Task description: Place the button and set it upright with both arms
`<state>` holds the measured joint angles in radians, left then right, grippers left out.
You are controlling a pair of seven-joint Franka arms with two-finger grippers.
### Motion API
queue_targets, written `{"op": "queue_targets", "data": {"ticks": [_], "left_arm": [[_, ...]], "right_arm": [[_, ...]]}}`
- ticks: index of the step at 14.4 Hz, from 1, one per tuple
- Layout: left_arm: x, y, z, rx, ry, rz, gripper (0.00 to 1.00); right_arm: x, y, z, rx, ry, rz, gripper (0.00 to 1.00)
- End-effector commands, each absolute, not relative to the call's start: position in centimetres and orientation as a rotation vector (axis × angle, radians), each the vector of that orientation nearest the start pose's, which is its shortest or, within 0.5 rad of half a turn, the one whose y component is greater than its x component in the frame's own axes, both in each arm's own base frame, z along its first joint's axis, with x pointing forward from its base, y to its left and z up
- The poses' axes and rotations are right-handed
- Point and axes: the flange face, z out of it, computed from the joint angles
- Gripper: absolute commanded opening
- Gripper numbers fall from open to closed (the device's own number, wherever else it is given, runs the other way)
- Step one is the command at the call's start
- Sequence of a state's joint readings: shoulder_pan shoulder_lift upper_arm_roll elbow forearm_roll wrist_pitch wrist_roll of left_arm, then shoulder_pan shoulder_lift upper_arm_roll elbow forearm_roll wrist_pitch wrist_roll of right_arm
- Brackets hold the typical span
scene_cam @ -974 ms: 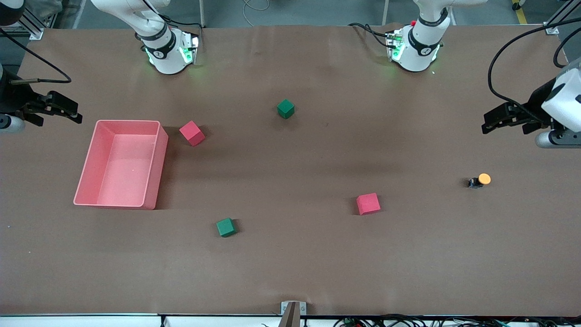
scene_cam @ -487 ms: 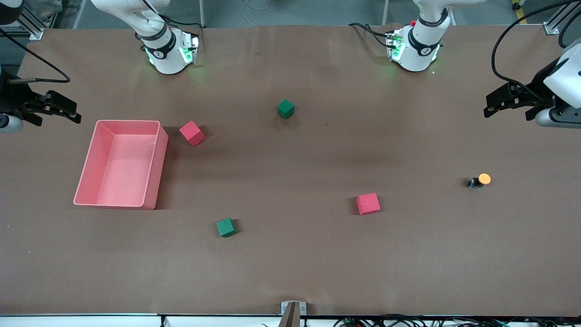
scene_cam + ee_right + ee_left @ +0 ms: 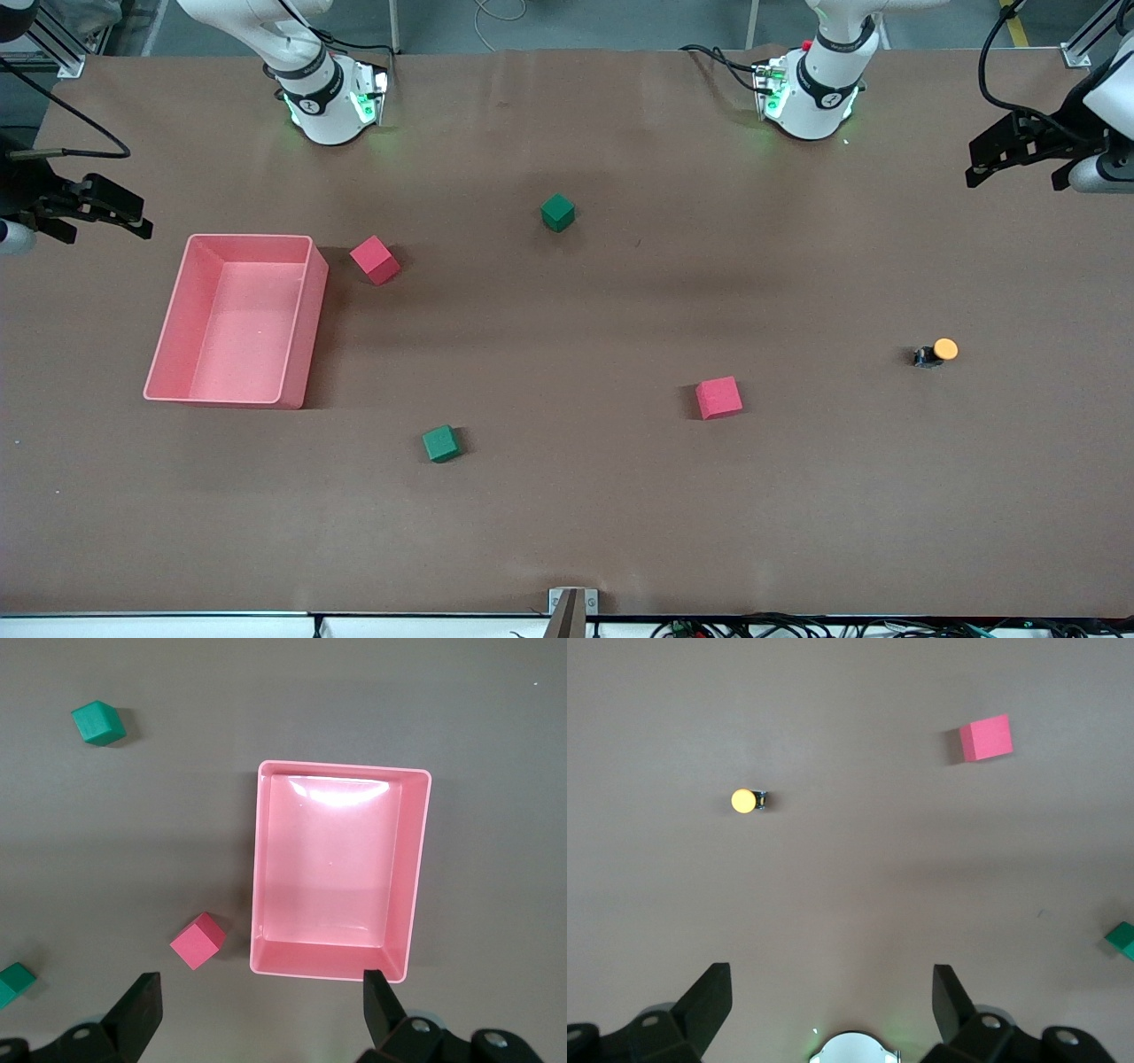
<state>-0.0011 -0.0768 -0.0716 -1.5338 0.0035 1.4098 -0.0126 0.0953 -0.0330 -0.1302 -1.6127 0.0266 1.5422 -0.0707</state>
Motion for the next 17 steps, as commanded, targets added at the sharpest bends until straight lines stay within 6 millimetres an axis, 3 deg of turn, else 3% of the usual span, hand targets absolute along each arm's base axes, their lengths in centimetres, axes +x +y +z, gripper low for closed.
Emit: {"op": "queue_targets", "data": {"ticks": [1, 4, 10, 17], "left_arm": [[50.3, -3.4, 67.4, -3.108, 0.104, 0.047, 1.00], [50.1, -3.8, 68.1, -3.114, 0.103, -0.001, 1.00], [48.3, -4.8, 66.8, -3.138, 0.100, -0.030, 1.00], [48.4, -4.5, 67.0, -3.170, 0.079, -0.033, 1.00]], "right_arm": [[53.2, -2.0, 62.4, -3.114, -0.068, 0.046, 1.00], [53.2, -2.1, 62.4, -3.114, -0.065, 0.044, 1.00], [53.2, -2.1, 62.4, -3.114, -0.065, 0.046, 1.00], [53.3, -2.1, 62.3, -3.114, -0.065, 0.051, 1.00]]}}
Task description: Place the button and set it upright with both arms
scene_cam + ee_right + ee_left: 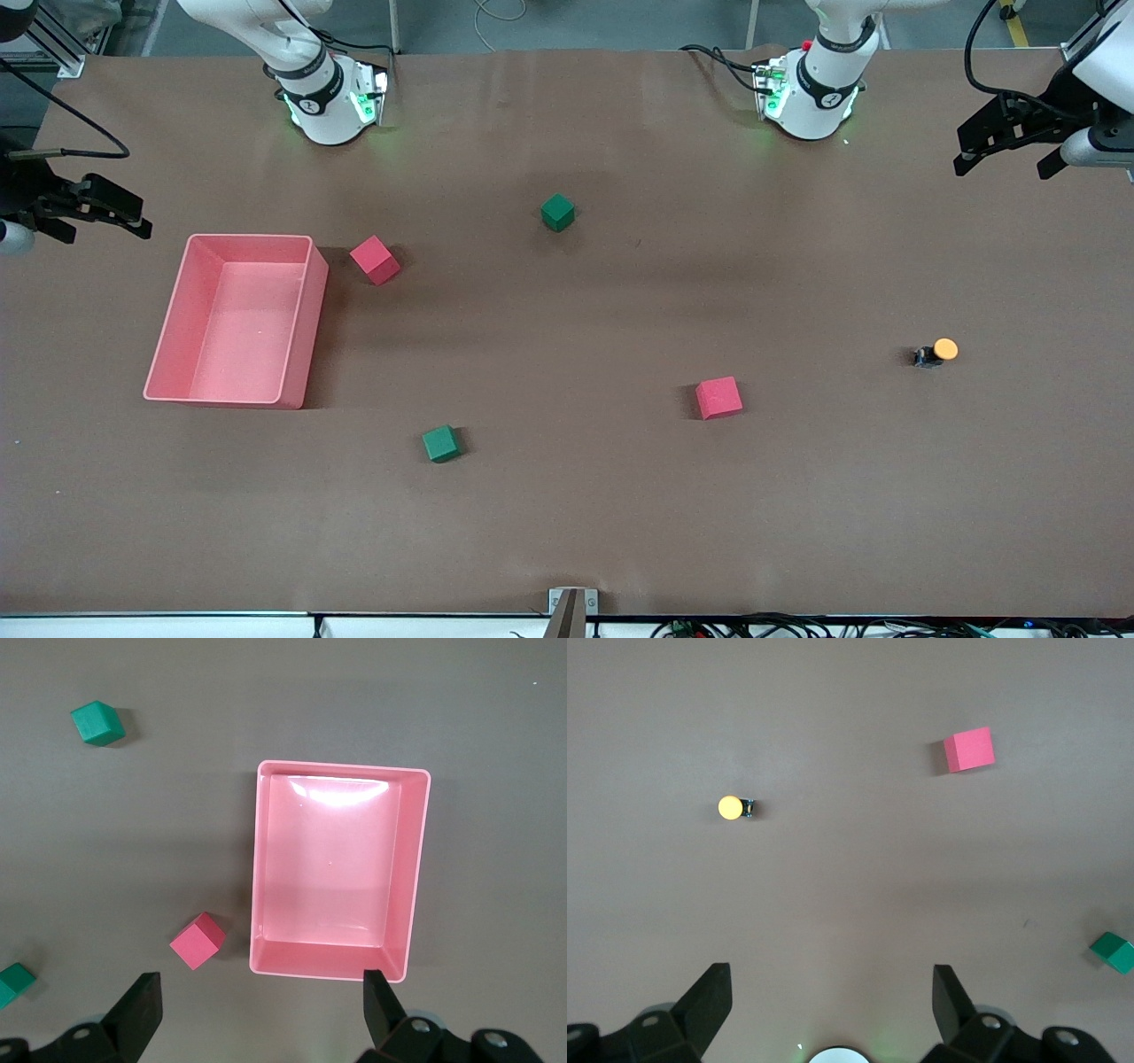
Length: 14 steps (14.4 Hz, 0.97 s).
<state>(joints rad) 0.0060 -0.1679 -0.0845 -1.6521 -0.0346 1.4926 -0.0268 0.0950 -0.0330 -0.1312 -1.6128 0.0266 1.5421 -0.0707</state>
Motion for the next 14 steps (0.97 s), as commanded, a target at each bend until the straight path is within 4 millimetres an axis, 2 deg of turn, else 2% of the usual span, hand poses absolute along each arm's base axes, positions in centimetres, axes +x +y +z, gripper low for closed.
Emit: {"op": "queue_targets", "data": {"ticks": [1, 14], "left_arm": [[48.39, -4.41, 66.99, -3.169, 0.086, -0.024, 1.00], [48.24, -4.32, 66.94, -3.094, 0.079, -0.010, 1.00]], "right_arm": [[53.26, -2.06, 62.20, -3.114, -0.065, 0.053, 1.00], [53.32, -2.07, 62.31, -3.115, -0.065, 0.044, 1.00]]}}
